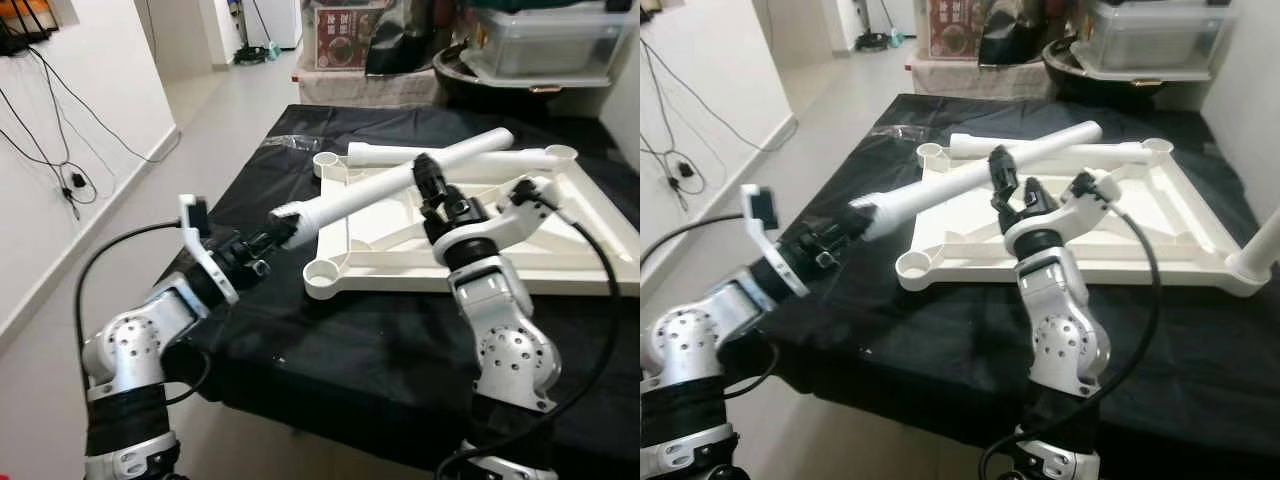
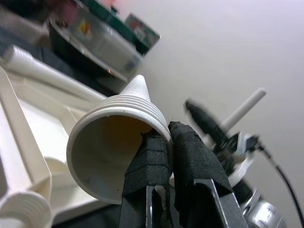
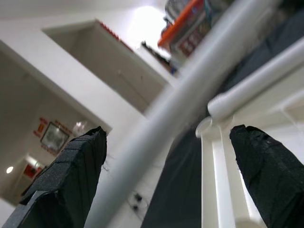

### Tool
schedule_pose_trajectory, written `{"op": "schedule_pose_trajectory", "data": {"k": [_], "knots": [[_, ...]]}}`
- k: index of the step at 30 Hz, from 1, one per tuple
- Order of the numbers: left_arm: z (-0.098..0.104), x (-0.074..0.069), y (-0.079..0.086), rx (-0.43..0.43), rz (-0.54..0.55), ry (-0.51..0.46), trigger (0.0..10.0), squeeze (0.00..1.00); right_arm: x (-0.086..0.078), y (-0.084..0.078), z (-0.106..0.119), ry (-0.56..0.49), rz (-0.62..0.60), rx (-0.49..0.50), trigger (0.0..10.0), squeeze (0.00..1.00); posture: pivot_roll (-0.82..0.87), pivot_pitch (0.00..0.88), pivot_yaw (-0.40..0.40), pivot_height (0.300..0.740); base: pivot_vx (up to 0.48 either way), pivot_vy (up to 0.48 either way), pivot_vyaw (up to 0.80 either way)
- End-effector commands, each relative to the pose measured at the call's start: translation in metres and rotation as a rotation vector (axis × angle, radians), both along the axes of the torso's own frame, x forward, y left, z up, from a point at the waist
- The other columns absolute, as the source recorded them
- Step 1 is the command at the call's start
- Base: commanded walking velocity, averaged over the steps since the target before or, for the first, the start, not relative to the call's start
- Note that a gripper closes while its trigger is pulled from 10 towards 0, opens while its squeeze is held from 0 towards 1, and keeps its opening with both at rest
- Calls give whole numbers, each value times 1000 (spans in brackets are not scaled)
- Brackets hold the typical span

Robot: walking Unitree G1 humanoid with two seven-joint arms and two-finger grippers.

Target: Building children table

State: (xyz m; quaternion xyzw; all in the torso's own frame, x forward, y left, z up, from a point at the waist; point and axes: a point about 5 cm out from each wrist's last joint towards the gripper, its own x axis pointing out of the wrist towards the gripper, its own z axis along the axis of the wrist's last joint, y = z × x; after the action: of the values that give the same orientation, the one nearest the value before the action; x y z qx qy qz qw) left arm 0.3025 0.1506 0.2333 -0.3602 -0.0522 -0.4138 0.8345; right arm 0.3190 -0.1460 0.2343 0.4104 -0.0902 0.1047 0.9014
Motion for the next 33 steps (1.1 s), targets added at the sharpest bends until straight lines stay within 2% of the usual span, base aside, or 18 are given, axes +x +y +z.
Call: {"op": "schedule_pose_trajectory", "data": {"k": [1, 3, 4, 6, 10, 11, 19, 23, 28, 31, 33], "knots": [[5, -5, 4, -12, 11, -29, 10000, 0, -1, 8, -15, 56, 60, 50, 10000, 0, 178, 28, -11, 740, 0, 0, 0], [6, -16, -3, -20, -18, -39, 10000, 0, -3, 16, -25, 92, 179, 151, 10000, 0, 188, 21, -24, 740, 0, 0, 0], [6, -16, -3, -20, -18, -39, 10000, 0, -3, 16, -25, 92, 179, 151, 10000, 0, 188, 21, -24, 740, 0, 0, 0], [3, -27, -14, -35, -68, -29, 10000, 0, -5, 23, -28, 94, 268, 213, 10000, 0, 188, 21, -24, 740, 0, 0, 0], [-4, -38, -25, -34, -126, -14, 10000, 0, -6, 26, -30, 96, 299, 230, 10000, 0, 188, 18, -27, 740, 0, 0, 0], [-9, -45, -31, -35, -156, 9, 10000, 0, -3, 24, -30, 98, 285, 262, 10000, 0, 189, 21, -33, 740, 0, 0, 0], [-12, -49, -30, -24, -137, 29, 10000, 0, 0, 16, -27, 98, 312, 344, 10000, 0, 188, 30, -36, 740, 0, 0, 0], [-15, -56, -31, -38, -165, 54, 10000, 0, -3, 22, -29, 105, 372, 349, 10000, 0, 185, 33, -36, 740, 0, 0, 0], [-16, -59, -32, -37, -177, 58, 10000, 0, -3, 22, -30, 109, 381, 360, 10000, 0, 189, 34, -38, 740, 0, 0, 0], [-22, -69, -34, -19, -209, 81, 10000, 0, -6, 26, -33, 113, 457, 420, 10000, 0, 193, 38, -43, 740, 0, 0, 0], [-23, -71, -34, -14, -216, 86, 10000, 0, -7, 27, -34, 114, 473, 429, 10000, 0, 193, 38, -43, 740, 0, 0, 0]]}}
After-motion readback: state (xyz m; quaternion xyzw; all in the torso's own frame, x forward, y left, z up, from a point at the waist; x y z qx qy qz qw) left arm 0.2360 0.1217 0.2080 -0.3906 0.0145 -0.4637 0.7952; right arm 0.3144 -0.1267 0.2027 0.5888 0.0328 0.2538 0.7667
